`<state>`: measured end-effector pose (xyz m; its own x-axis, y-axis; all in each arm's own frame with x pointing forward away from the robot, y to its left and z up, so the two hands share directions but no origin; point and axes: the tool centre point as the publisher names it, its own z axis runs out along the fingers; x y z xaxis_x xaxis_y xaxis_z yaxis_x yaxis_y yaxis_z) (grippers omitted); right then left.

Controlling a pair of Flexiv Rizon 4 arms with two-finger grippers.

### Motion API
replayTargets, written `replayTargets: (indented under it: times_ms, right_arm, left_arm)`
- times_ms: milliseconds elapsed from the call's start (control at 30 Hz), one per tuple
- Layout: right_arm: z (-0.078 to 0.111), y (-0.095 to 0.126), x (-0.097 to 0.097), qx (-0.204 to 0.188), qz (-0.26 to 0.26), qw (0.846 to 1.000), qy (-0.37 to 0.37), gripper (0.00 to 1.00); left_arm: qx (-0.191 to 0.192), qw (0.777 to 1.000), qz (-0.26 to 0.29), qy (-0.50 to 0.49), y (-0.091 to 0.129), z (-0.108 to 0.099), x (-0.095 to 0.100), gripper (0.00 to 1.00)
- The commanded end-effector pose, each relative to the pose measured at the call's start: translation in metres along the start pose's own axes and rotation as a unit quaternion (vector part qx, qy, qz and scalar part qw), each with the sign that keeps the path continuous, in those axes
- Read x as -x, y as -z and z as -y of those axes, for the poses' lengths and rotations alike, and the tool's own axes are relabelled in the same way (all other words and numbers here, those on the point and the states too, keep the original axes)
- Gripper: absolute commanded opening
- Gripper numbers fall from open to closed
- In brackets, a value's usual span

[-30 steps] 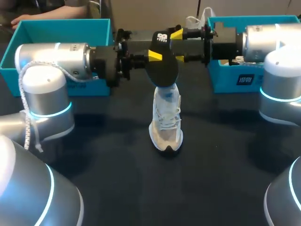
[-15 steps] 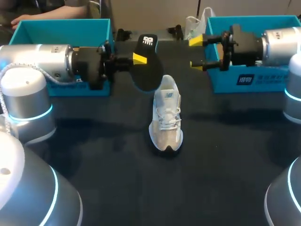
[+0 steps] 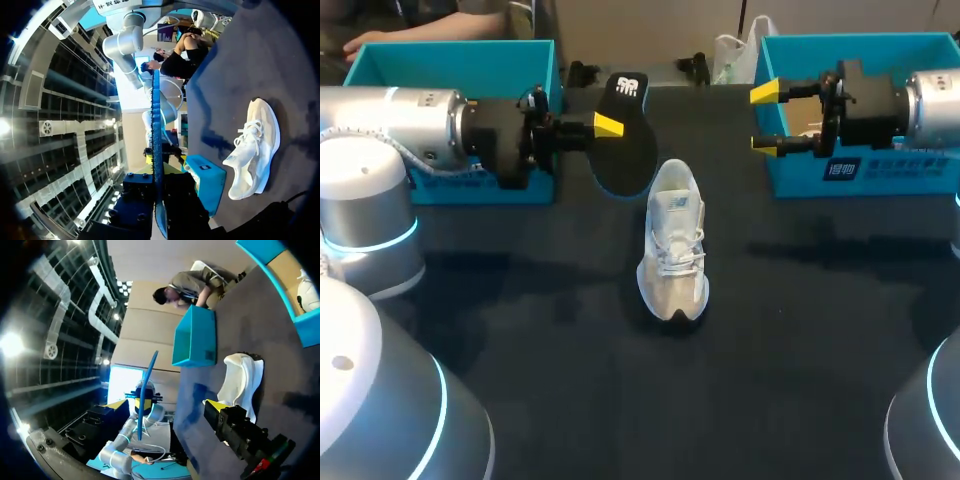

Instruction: Take the shoe out of the shoebox, open the shoe tongue, remove and reinsert the insole, then place the shoe into the shoebox

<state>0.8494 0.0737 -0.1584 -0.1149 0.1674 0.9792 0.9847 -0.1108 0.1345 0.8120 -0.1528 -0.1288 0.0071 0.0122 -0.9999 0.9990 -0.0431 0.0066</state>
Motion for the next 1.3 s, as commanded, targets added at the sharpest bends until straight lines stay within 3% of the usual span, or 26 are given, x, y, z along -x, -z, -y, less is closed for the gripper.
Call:
replayTargets:
  times_ms: [33, 100, 300, 533, 633, 767, 967, 1067, 1167, 1233, 1300]
  right_arm:
    - [0.001, 0.000, 0.000, 0.002, 0.001, 1.000, 0.000, 1.00]
    - [0.001, 0.000, 0.000, 0.002, 0.001, 1.000, 0.000, 1.00]
    - [0.001, 0.000, 0.000, 0.002, 0.001, 1.000, 0.000, 1.00]
    - [0.001, 0.000, 0.000, 0.002, 0.001, 1.000, 0.000, 1.00]
    - [0.001, 0.000, 0.000, 0.002, 0.001, 1.000, 0.000, 1.00]
    - [0.001, 0.000, 0.000, 0.002, 0.001, 1.000, 0.000, 1.00]
    - [0.001, 0.000, 0.000, 0.002, 0.001, 1.000, 0.000, 1.00]
    - [0.001, 0.000, 0.000, 0.002, 0.001, 1.000, 0.000, 1.00]
    - [0.001, 0.000, 0.000, 0.002, 0.001, 1.000, 0.000, 1.00]
    - [0.001, 0.000, 0.000, 0.002, 0.001, 1.000, 0.000, 1.00]
    - [0.001, 0.000, 0.000, 0.002, 0.001, 1.000, 0.000, 1.00]
  left_arm:
    - [0.000, 1.000, -0.001, -0.001, 0.000, 0.000, 0.000, 0.00]
    - [0.000, 1.000, -0.001, -0.001, 0.000, 0.000, 0.000, 0.00]
    - [-0.003, 0.978, -0.041, 0.202, -0.002, 0.003, 0.010, 0.00]
    - [-0.004, 0.898, -0.097, 0.430, 0.007, 0.007, 0.026, 0.00]
    - [-0.003, 0.849, -0.125, 0.513, 0.010, 0.011, 0.031, 0.00]
    - [-0.008, 0.768, -0.155, 0.622, 0.012, 0.018, 0.033, 0.00]
    - [-0.027, 0.608, -0.139, 0.781, 0.013, 0.029, 0.031, 0.00]
    - [-0.031, 0.503, -0.103, 0.858, 0.012, 0.029, 0.032, 0.00]
    - [-0.032, 0.421, -0.065, 0.904, 0.011, 0.024, 0.031, 0.00]
    - [-0.043, 0.349, -0.013, 0.936, 0.007, 0.018, 0.032, 0.00]
    - [-0.056, 0.328, 0.017, 0.943, 0.003, 0.017, 0.033, 0.00]
